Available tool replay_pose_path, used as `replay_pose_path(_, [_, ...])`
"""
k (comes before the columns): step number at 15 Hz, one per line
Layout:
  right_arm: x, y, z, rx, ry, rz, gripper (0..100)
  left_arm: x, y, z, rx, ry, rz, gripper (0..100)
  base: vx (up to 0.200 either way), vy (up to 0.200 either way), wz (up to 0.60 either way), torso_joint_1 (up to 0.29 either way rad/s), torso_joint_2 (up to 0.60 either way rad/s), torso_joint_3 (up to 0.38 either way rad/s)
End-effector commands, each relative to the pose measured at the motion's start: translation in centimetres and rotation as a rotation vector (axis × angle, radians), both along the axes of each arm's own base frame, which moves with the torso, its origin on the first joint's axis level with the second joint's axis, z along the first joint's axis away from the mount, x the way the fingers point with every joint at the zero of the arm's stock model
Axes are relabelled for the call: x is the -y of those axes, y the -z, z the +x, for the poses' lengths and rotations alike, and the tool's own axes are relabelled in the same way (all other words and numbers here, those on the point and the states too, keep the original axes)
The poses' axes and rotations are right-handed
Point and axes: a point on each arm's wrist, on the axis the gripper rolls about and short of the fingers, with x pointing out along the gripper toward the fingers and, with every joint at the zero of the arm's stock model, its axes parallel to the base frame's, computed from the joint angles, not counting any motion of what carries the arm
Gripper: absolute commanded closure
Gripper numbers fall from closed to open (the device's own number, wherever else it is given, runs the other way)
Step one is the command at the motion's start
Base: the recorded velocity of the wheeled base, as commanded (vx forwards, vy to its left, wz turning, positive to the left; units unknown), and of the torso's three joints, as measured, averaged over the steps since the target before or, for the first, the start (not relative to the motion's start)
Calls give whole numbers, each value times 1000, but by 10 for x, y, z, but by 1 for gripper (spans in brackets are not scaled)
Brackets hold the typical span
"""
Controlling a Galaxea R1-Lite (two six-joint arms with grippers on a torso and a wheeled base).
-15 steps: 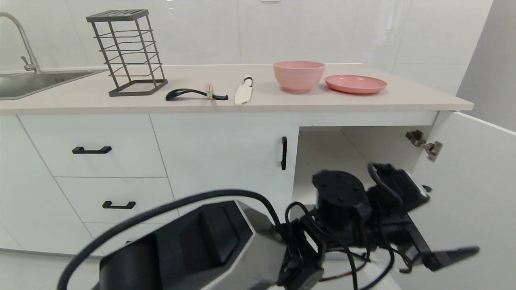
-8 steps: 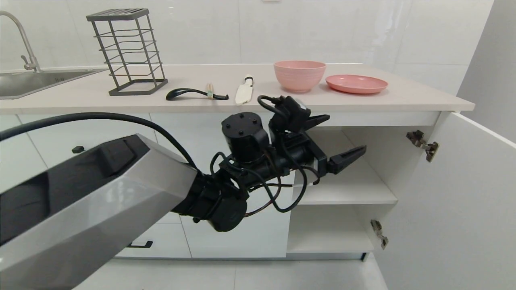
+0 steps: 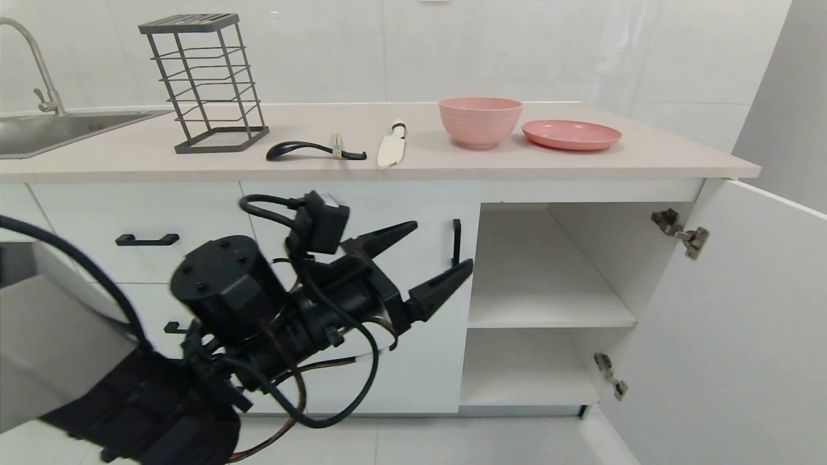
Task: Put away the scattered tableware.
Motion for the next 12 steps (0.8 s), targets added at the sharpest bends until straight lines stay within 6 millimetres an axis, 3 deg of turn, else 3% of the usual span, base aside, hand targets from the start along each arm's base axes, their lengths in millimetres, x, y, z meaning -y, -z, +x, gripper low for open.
replay_pose_path(1, [0, 0, 1, -12, -2, -1, 0, -51, -35, -40, 29, -96, -103, 0, 0, 0, 0, 0, 0, 0])
replay_pose_path(2, [0, 3, 2, -32, -2, -4, 0, -83, -57, -66, 77, -169, -190, 0, 0, 0, 0, 0, 0, 0])
replay_pose_path(3, [0, 4, 3, -52, 0, -2, 0, -109, -61, -83, 106, -233, -217, 0, 0, 0, 0, 0, 0, 0])
replay_pose_path(5, [0, 7, 4, -85, 5, 1, 0, -162, -46, -120, 136, -452, -212, 0, 0, 0, 0, 0, 0, 0])
replay_pose_path(6, [0, 8, 5, -94, 5, 1, 0, -173, -38, -135, 146, -512, -211, 0, 0, 0, 0, 0, 0, 0])
replay_pose_path(9, [1, 14, 7, -157, 6, 7, 0, -194, -50, -195, 348, -625, -290, 0, 0, 0, 0, 0, 0, 0])
replay_pose_path(10, [1, 19, 8, -206, 7, 4, 0, -197, -40, -221, 360, -657, -283, 0, 0, 0, 0, 0, 0, 0])
replay_pose_path(12, [1, 29, 10, -301, 8, 6, 0, -199, -22, -252, 332, -686, -269, 0, 0, 0, 0, 0, 0, 0])
